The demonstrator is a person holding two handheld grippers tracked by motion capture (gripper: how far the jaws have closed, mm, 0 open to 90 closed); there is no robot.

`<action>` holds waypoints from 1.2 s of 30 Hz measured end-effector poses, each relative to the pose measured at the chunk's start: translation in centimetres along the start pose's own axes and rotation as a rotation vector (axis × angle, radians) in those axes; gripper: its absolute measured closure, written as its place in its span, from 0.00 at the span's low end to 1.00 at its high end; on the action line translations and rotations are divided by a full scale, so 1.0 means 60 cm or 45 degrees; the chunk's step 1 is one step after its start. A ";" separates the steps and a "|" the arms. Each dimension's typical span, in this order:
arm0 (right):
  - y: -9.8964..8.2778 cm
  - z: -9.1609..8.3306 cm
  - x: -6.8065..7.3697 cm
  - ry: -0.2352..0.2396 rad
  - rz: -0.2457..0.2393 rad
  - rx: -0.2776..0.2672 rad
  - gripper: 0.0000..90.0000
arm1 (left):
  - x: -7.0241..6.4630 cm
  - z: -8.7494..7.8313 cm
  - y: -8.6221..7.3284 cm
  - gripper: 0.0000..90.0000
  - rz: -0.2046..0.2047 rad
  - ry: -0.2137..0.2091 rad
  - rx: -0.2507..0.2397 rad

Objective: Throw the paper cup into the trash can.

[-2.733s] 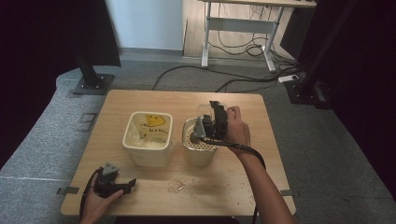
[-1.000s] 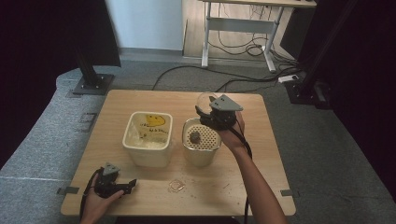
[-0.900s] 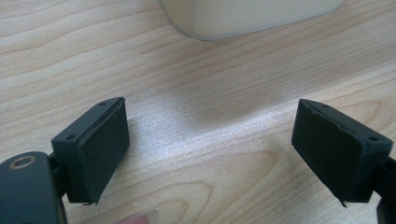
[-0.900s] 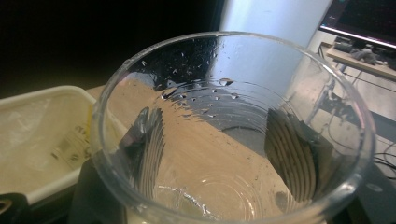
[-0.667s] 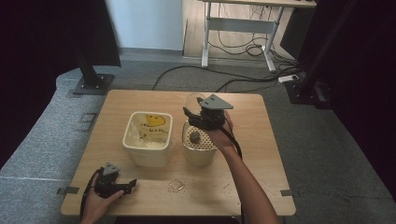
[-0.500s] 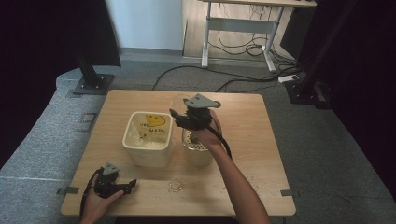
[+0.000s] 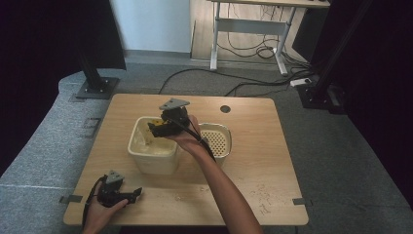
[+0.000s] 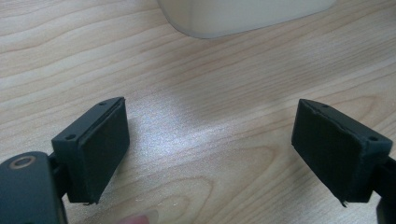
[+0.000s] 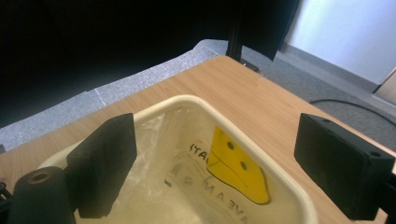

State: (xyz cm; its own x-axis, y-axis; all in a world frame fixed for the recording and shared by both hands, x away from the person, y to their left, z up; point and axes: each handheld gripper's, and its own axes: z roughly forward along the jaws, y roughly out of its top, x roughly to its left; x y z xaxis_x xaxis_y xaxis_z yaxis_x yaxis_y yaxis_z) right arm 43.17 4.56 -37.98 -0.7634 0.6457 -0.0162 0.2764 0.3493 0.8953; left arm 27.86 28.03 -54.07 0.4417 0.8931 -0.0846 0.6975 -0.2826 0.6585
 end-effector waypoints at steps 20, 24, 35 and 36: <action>-0.132 -0.220 -0.093 -0.149 0.072 -0.179 0.27 | -0.004 0.004 0.000 0.12 0.026 0.028 -0.005; -0.178 -0.262 -0.104 -0.207 0.099 -0.201 0.28 | -0.005 0.006 0.000 0.12 0.036 0.039 -0.006; -0.343 -0.362 -0.128 -0.333 0.233 -0.197 0.29 | -0.005 0.017 0.010 0.10 0.053 0.083 0.000; -0.343 -0.362 -0.128 -0.333 0.233 -0.197 0.29 | -0.005 0.017 0.010 0.09 0.053 0.083 0.000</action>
State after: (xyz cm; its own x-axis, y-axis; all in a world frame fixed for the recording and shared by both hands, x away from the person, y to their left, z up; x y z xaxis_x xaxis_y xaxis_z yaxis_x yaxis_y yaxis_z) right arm 30.69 -22.33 -46.60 -0.5282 0.8473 0.0552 0.2879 0.1176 0.9504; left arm 28.71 27.25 -54.44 0.4329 0.9014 -0.0083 0.6792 -0.3201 0.6605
